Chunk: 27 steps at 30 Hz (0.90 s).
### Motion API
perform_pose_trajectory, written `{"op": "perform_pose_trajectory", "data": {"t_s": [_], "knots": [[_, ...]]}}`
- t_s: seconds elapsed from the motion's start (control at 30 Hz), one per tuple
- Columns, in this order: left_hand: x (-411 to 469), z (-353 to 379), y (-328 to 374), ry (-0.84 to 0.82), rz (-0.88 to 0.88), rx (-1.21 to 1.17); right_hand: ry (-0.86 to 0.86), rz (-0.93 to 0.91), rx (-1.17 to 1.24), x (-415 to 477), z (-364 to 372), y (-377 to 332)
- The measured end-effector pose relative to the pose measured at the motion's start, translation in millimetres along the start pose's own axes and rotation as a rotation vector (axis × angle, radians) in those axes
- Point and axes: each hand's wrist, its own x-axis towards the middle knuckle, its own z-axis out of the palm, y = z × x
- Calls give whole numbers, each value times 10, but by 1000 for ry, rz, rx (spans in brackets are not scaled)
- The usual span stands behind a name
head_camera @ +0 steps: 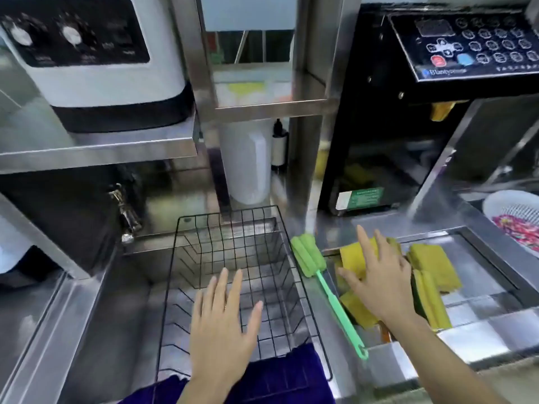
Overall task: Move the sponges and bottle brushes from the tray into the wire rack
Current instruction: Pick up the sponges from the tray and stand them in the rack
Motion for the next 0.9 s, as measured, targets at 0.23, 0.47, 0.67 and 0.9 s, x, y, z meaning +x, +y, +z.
{"op": "perform_pose_trajectory", "data": {"t_s": [0.23, 0.47, 0.67, 0.9], "knots": [[-214, 316, -35, -144, -38, 58, -303, 44, -170, -193, 302, 377], [-354, 343, 9, -188, -10, 159, -653, 40, 80, -66, 186, 539], [-435, 336, -14, -220, -2, 127, -667, 34, -1, -35, 50, 542], [-487, 359, -60, -362, 22, 176, -811, 10, -103, 214, -252, 423]]}}
